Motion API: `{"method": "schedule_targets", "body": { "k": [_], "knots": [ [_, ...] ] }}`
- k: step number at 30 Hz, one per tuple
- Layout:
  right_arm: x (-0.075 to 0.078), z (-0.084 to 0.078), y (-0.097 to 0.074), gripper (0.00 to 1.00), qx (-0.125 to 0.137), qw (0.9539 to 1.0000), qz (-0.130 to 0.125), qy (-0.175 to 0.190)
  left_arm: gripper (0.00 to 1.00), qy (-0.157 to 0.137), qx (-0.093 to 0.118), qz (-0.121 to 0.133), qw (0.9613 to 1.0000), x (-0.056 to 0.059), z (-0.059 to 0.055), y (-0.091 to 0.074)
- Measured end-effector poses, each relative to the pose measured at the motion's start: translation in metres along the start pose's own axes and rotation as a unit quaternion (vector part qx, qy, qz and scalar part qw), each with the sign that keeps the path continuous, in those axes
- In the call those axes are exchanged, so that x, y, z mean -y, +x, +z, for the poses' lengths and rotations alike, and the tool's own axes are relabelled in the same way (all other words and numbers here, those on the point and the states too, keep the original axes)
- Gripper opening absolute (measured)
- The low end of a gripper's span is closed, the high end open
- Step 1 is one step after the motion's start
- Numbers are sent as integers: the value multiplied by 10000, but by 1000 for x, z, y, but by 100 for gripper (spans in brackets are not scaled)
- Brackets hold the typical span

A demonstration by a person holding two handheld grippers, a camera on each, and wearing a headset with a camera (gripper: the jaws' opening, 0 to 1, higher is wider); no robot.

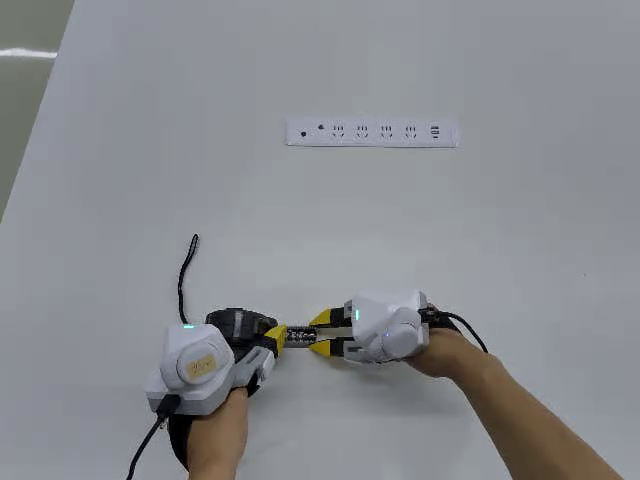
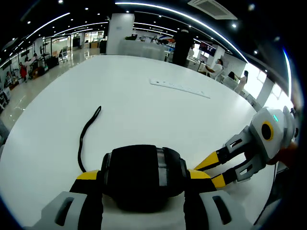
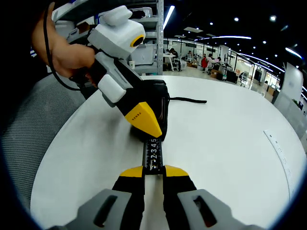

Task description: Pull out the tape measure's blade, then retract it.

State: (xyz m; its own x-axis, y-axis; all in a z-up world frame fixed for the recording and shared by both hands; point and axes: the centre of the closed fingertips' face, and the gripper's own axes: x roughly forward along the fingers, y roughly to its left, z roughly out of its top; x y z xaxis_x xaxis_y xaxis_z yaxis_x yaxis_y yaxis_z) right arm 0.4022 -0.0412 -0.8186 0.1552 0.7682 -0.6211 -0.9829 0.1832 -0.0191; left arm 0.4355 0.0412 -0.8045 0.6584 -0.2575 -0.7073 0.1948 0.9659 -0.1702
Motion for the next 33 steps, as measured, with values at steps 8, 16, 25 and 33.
{"method": "schedule_targets", "body": {
  "k": [8,16,25,33],
  "knots": [
    [0,5,7,12,30,10000,11,-12,65,-8,-8,-7,10000,0,0,0],
    [0,10,14,12,71,10000,47,-24,65,-8,-24,-14,10000,0,0,0],
    [0,16,22,12,116,9999,73,-34,65,-21,-34,-23,10000,0,0,0],
    [0,18,25,12,122,9999,101,-38,66,-15,-30,-15,10000,0,0,0]
  ]
}}
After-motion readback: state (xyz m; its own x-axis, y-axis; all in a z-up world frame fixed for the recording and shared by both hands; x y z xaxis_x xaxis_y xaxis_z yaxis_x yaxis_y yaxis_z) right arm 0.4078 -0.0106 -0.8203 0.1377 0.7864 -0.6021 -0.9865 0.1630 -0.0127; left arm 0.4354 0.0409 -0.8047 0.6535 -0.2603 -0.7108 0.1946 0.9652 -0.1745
